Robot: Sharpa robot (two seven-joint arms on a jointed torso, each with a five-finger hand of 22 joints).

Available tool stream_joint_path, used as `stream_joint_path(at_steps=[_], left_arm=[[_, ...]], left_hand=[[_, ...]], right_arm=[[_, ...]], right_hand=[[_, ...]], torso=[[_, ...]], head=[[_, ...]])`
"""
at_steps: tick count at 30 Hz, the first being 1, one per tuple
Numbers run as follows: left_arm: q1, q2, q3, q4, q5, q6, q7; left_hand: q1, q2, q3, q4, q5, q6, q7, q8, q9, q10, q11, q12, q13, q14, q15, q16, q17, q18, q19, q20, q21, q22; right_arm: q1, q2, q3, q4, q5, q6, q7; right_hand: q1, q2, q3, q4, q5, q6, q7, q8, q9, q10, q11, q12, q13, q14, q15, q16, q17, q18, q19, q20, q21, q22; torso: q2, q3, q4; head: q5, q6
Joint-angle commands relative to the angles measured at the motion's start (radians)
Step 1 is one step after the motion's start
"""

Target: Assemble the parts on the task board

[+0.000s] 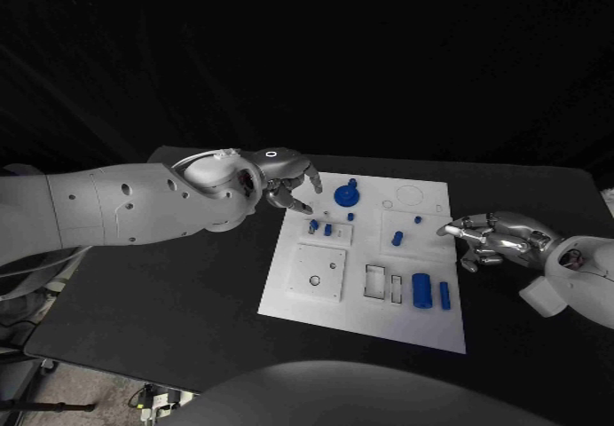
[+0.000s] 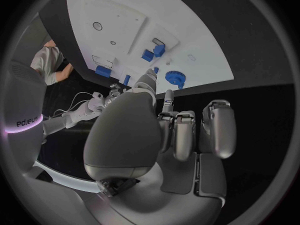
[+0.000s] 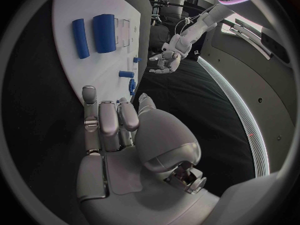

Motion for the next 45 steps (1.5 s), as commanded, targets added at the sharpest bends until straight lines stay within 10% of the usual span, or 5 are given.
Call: stream_joint_path(at_steps=[1,8,13,18,45], left_arm=[[0.029,-0.001,0.000,0.018,-0.296,0.079,0.029],[0.077,0.001,0.000,0.049,-0.595,0.151,0.101],[0.089,0.014,-0.001,0.063,-0.720,0.192,0.130],[0.092,0.029,-0.001,0.063,-0.769,0.236,0.132],[0.041,0.088,-0.001,0.026,-0.840,0.273,0.072]], left_hand=[[-0.041,0.001,-0.011,0.000,0.004,0.029,-0.015,0.026,0.011,0.104,-0.012,0.011,0.263,0.105,-0.012,0.002,0.264,-0.004,0.039,-0.008,0.030,0.226],[-0.148,-0.010,-0.001,0.002,0.061,0.123,-0.079,0.121,0.057,0.104,-0.028,0.011,0.263,0.105,-0.021,0.002,0.264,-0.029,0.097,-0.018,0.141,0.258],[-0.215,-0.018,-0.014,0.002,0.170,0.120,-0.089,0.135,0.075,0.104,-0.028,0.011,0.263,0.105,-0.021,0.002,0.264,-0.033,0.106,-0.019,0.158,0.263],[-0.223,-0.023,-0.023,0.002,0.188,0.090,-0.096,0.123,0.076,0.104,-0.028,0.011,0.263,0.105,-0.021,0.002,0.264,-0.033,0.106,-0.019,0.158,0.263],[-0.208,-0.022,0.066,0.000,0.214,0.071,-0.094,0.094,0.089,0.104,-0.022,0.011,0.263,0.105,-0.015,0.002,0.264,-0.033,0.106,-0.014,0.158,0.263]], right_arm=[[-0.001,0.003,0.000,0.001,0.001,0.006,0.022],[-0.001,0.005,0.000,0.000,0.002,0.004,0.026],[-0.001,0.006,0.000,0.000,0.002,0.004,0.026],[-0.001,0.006,0.000,0.001,0.002,0.003,0.026],[-0.001,-0.003,0.000,0.017,0.002,-0.004,0.050]], right_hand=[[0.005,-0.002,0.003,0.002,0.004,0.007,0.000,-0.004,-0.002,-0.006,-0.001,-0.003,-0.001,-0.004,-0.001,0.001,0.002,0.006,-0.003,0.002,-0.001,0.049],[0.004,-0.001,0.003,0.003,0.005,0.008,0.000,-0.004,-0.002,-0.005,-0.001,-0.002,0.000,-0.002,-0.001,0.002,0.003,0.006,-0.002,0.002,0.000,0.049],[0.003,-0.001,0.003,0.003,0.006,0.008,0.000,-0.004,-0.002,-0.004,-0.001,-0.002,0.000,-0.002,-0.001,0.002,0.003,0.006,-0.002,0.002,0.001,0.049],[0.002,-0.002,0.003,0.004,0.009,0.008,0.000,-0.004,-0.003,-0.004,-0.001,-0.001,0.000,-0.003,-0.001,0.001,0.002,0.006,-0.001,0.002,0.001,0.050],[-0.015,-0.008,-0.004,0.018,0.025,0.009,-0.001,-0.008,-0.007,-0.003,0.000,0.002,0.000,-0.003,0.000,0.003,0.002,0.005,-0.002,0.002,0.001,0.050]], torso=[[-0.001,0.0010,-0.0008],[0.000,-0.0004,-0.0005],[0.001,-0.0007,-0.0004],[0.001,-0.0007,-0.0002],[0.001,-0.0010,-0.0003]], head=[[0.000,0.000],[-0.002,0.000],[-0.006,0.000],[-0.009,0.000],[-0.007,0.000]])
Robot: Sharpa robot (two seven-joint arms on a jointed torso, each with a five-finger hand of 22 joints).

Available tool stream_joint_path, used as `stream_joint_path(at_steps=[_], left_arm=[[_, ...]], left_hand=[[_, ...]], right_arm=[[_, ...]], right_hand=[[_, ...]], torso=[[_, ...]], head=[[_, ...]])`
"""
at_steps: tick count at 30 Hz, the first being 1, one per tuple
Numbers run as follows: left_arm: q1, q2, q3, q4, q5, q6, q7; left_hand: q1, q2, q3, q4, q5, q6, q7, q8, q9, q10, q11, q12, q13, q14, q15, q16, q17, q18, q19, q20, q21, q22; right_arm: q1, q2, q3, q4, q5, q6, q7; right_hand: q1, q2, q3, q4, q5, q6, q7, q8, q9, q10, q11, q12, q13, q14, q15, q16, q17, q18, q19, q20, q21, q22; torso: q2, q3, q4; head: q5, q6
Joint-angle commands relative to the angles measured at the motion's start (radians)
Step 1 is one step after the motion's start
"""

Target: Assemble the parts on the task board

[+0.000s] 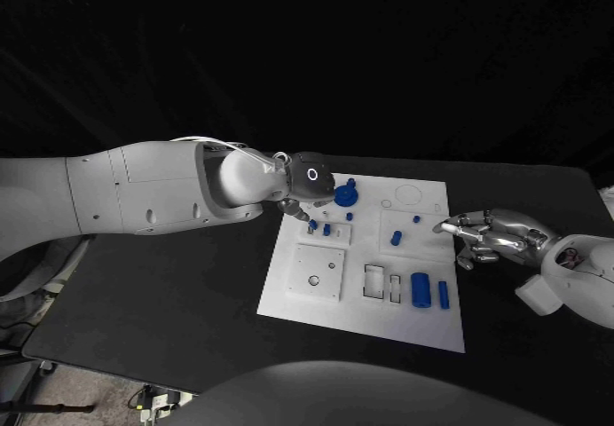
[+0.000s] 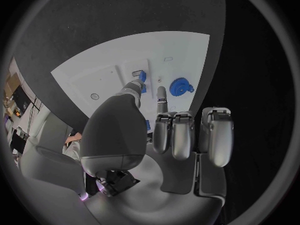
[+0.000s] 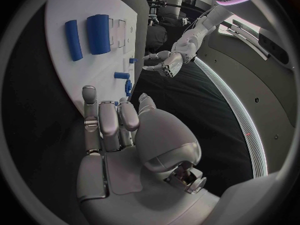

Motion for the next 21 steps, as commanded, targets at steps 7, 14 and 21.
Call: stream_joint_path(at_steps=[7,14,21], left_arm=[[-0.014,0.005,0.000,-0.005,-0.017,0.029,-0.027],[-0.024,0.015,0.000,-0.012,-0.019,0.030,-0.029],[-0.033,0.026,0.000,-0.022,-0.021,0.034,-0.027]], left_hand=[[0.000,-0.002,0.040,0.000,-0.031,0.002,0.003,-0.013,0.003,0.106,0.003,0.002,0.263,0.105,0.005,0.002,0.263,-0.015,0.104,0.000,0.002,0.263],[-0.005,-0.004,0.099,-0.001,-0.058,0.004,0.008,-0.022,0.007,0.106,0.005,0.002,0.263,0.105,0.007,0.002,0.263,-0.015,0.104,0.002,0.002,0.263],[-0.009,-0.008,0.161,-0.002,-0.093,0.008,0.009,-0.030,0.012,0.106,0.007,0.002,0.263,0.105,0.009,0.002,0.263,-0.015,0.104,0.004,0.002,0.263]], right_arm=[[-0.001,-0.004,0.000,0.004,0.000,0.002,0.019],[-0.001,-0.003,0.000,0.004,0.000,0.004,0.021],[-0.001,-0.004,0.000,0.006,0.000,0.006,0.021]], right_hand=[[-0.010,-0.003,0.000,0.009,0.006,0.009,-0.001,-0.004,-0.002,-0.003,0.000,0.001,-0.001,-0.004,0.000,0.003,0.001,0.005,-0.002,0.002,0.001,0.050],[-0.011,-0.003,0.000,0.010,0.008,0.009,-0.001,-0.005,-0.002,-0.004,0.000,0.001,-0.002,-0.005,0.000,0.003,0.000,0.006,-0.003,0.002,0.000,0.050],[-0.011,-0.003,0.000,0.010,0.008,0.009,-0.001,-0.005,-0.002,-0.004,0.000,0.001,-0.002,-0.005,0.000,0.003,0.000,0.006,-0.003,0.002,0.000,0.050]], torso=[[0.000,0.0004,0.0001],[0.000,0.0003,0.0001],[0.000,-0.0003,-0.0004]], head=[[0.000,0.000],[0.001,0.000],[0.001,0.000]])
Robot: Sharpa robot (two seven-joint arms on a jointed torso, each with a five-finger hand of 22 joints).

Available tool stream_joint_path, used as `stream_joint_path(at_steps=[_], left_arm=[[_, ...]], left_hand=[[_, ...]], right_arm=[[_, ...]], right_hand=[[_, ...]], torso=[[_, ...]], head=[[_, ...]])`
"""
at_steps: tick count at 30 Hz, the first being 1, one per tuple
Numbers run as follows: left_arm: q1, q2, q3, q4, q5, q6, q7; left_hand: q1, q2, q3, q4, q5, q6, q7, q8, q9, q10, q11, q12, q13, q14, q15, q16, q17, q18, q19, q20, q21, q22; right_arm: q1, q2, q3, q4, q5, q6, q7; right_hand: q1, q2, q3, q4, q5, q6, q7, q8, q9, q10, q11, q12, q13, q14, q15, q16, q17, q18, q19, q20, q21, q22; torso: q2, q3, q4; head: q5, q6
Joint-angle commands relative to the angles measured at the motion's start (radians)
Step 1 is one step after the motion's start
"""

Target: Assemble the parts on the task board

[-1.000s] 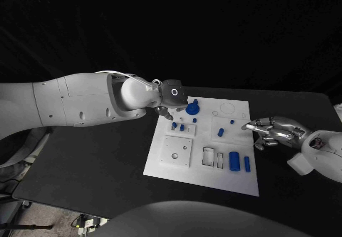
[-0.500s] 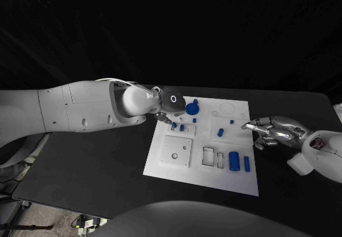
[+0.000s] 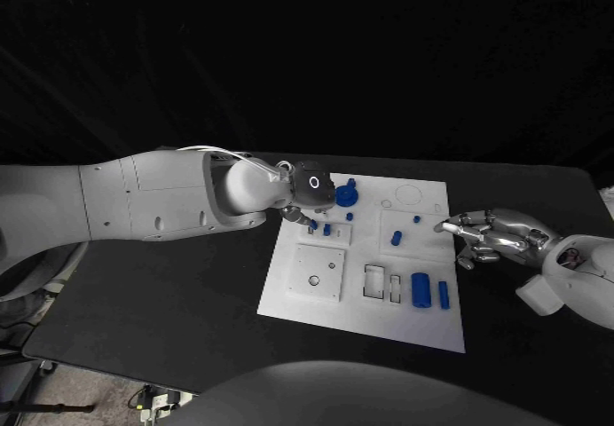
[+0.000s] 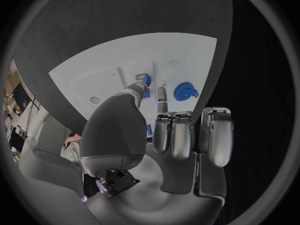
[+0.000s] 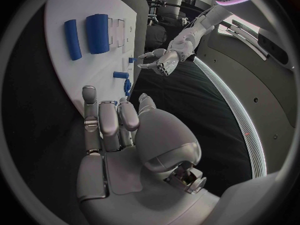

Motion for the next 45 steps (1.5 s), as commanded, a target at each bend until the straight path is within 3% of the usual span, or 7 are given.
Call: stream_joint_path(at_steps=[1,30,45], left_arm=[[-0.002,0.006,0.000,-0.004,-0.011,0.021,-0.006],[-0.011,0.013,0.000,-0.013,-0.004,0.064,-0.015],[-0.034,0.019,0.000,-0.021,-0.011,0.059,-0.023]], left_hand=[[-0.007,-0.005,0.024,0.000,-0.014,0.004,0.006,-0.006,0.002,0.106,0.007,0.002,0.263,0.105,0.009,0.002,0.263,-0.015,0.104,0.004,0.002,0.263],[-0.005,-0.016,0.060,-0.003,-0.046,-0.005,0.005,-0.020,0.004,0.106,0.009,0.002,0.263,0.105,0.011,0.002,0.263,-0.015,0.104,0.006,0.002,0.263],[-0.006,-0.016,0.078,-0.003,-0.053,-0.005,0.009,-0.023,0.006,0.106,0.009,0.002,0.263,0.105,0.012,0.002,0.263,-0.015,0.104,0.007,0.002,0.263]], right_arm=[[-0.001,-0.001,0.000,0.002,0.000,0.008,0.013],[-0.001,0.003,0.000,-0.003,0.000,0.017,0.008],[-0.001,-0.001,0.000,-0.001,0.001,0.018,0.006]], right_hand=[[-0.011,-0.003,0.000,0.005,0.002,0.009,-0.001,-0.005,-0.001,-0.004,0.000,0.001,-0.001,-0.005,0.000,0.003,0.000,0.006,-0.003,0.002,0.000,0.049],[-0.011,-0.003,0.001,0.005,0.008,0.009,-0.001,-0.005,-0.002,-0.005,0.000,0.001,-0.002,-0.006,0.000,0.002,-0.001,0.006,-0.005,0.002,-0.002,0.049],[-0.009,-0.003,0.002,0.004,0.011,0.010,-0.002,-0.005,-0.002,-0.005,0.000,0.001,-0.002,-0.006,0.000,0.003,-0.001,0.006,-0.005,0.003,-0.001,0.049]], torso=[[0.000,0.0000,-0.0002],[0.000,0.0003,0.0000],[0.000,0.0004,0.0000]], head=[[0.000,0.000],[0.000,0.000],[-0.003,0.000]])
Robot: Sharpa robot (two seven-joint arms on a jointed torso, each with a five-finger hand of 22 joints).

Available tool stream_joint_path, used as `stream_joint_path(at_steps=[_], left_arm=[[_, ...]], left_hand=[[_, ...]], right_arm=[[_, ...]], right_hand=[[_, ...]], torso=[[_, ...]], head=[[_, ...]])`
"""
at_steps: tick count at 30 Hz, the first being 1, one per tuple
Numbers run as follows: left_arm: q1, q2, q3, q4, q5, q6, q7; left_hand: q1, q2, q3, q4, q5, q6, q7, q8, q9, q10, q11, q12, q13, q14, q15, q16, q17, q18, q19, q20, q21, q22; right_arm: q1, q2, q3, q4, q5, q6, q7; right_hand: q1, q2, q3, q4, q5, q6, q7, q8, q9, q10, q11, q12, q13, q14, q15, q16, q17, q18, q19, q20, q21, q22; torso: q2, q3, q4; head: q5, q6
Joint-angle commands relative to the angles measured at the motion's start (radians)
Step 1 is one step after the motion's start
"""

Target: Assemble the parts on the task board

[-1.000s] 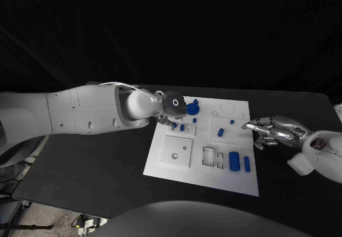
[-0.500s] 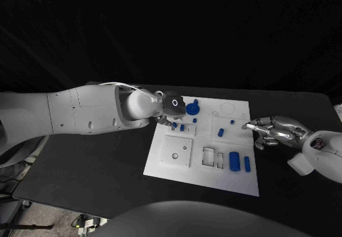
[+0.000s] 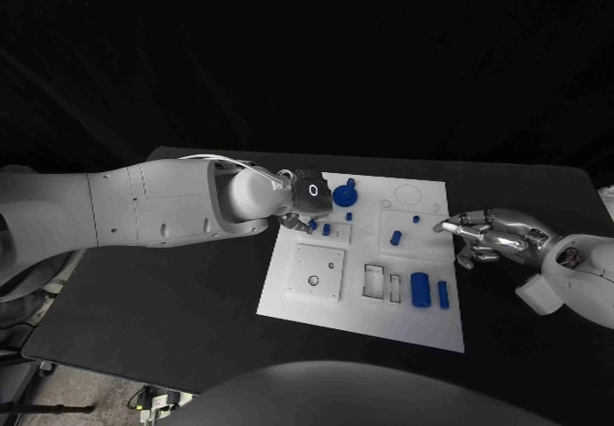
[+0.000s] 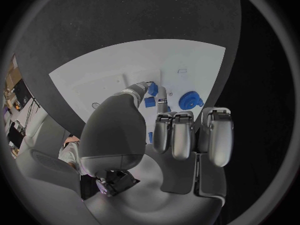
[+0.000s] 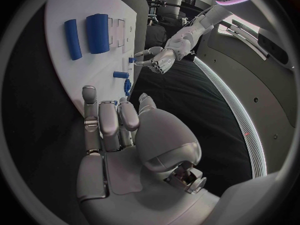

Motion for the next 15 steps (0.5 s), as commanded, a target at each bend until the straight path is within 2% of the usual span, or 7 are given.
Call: stream_joint_path(at_steps=[1,10,15], left_arm=[[-0.003,0.002,0.000,-0.002,-0.009,0.008,-0.011],[-0.009,0.006,0.000,-0.004,-0.015,0.000,-0.019],[-0.011,0.010,0.000,-0.010,-0.016,-0.001,-0.025]], left_hand=[[0.002,-0.008,0.010,0.001,-0.009,0.000,0.006,-0.004,0.002,0.106,0.009,0.002,0.263,0.104,0.006,0.002,0.263,-0.015,0.104,0.007,0.002,0.263],[0.004,-0.017,0.024,-0.004,-0.017,0.011,0.004,0.009,0.020,0.106,0.010,0.002,0.263,0.104,0.005,0.002,0.263,-0.015,0.104,0.007,0.002,0.263],[0.007,-0.021,0.028,-0.009,-0.022,-0.016,0.002,0.028,0.051,0.106,0.011,0.002,0.263,0.104,0.005,0.002,0.263,-0.015,0.104,0.007,0.002,0.263]], right_arm=[[-0.001,-0.001,0.000,0.002,0.000,0.015,0.006],[-0.001,-0.002,0.000,0.003,0.000,0.017,0.004],[-0.001,-0.003,0.000,0.004,0.000,0.017,0.001]], right_hand=[[-0.005,0.001,0.002,0.005,0.005,0.006,0.002,-0.006,-0.002,-0.005,0.000,0.002,0.001,-0.006,0.000,0.003,0.000,0.006,-0.005,0.003,-0.001,0.050],[-0.004,0.001,0.004,0.004,0.008,0.007,0.001,-0.006,-0.002,-0.005,-0.001,0.002,0.001,-0.006,0.000,0.003,0.000,0.006,-0.005,0.003,-0.001,0.050],[-0.004,0.001,0.004,0.004,0.009,0.007,0.002,-0.006,-0.002,-0.005,-0.001,0.002,0.001,-0.005,0.000,0.004,0.001,0.005,-0.005,0.003,0.000,0.050]], torso=[[0.000,0.0000,0.0000],[0.000,-0.0002,0.0001],[0.000,0.0001,0.0000]], head=[[0.000,0.000],[0.001,0.000],[0.001,0.000]])
